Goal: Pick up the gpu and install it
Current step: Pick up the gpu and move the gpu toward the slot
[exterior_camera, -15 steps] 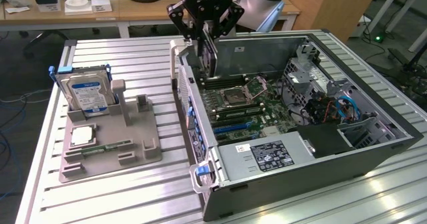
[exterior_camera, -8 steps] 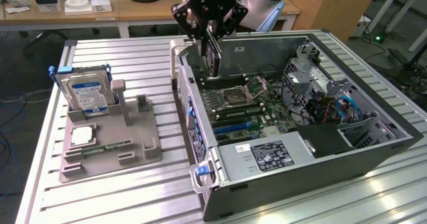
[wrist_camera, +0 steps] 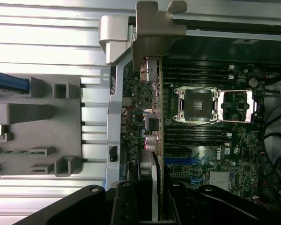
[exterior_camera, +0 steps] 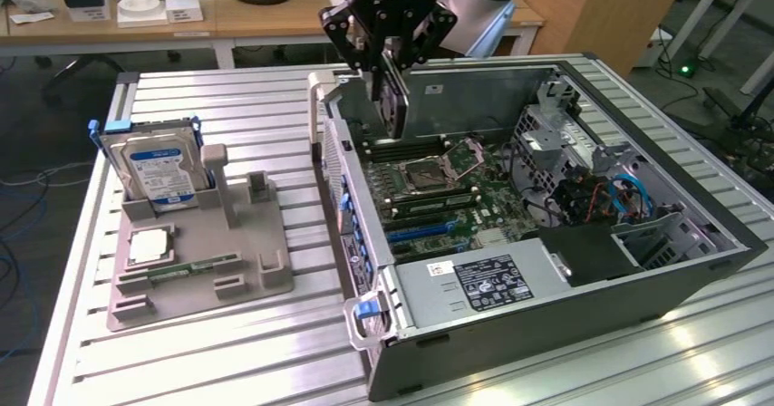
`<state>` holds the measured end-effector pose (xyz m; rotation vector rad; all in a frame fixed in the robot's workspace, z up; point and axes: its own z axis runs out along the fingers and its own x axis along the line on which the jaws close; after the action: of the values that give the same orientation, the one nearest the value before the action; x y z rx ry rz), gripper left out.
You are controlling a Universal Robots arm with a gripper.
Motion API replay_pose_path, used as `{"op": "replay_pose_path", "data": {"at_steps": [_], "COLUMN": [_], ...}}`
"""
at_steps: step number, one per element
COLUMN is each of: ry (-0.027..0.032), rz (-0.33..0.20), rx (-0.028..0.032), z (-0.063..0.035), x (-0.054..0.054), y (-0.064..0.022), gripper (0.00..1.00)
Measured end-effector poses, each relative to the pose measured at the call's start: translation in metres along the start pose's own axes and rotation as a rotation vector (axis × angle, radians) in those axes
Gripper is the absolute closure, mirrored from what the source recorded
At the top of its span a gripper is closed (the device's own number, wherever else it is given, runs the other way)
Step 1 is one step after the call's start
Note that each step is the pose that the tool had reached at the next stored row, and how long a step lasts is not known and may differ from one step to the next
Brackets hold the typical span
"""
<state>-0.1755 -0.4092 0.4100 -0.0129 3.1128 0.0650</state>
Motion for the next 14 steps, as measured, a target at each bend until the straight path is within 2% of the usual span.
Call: {"op": "replay_pose_path", "data": {"at_steps": [14], "ry": [0.0], "rz": [0.0], "rx": [-0.0001], "z": [0.0005], "x": [-0.018], "y": [-0.0002], "gripper": [0.72]}}
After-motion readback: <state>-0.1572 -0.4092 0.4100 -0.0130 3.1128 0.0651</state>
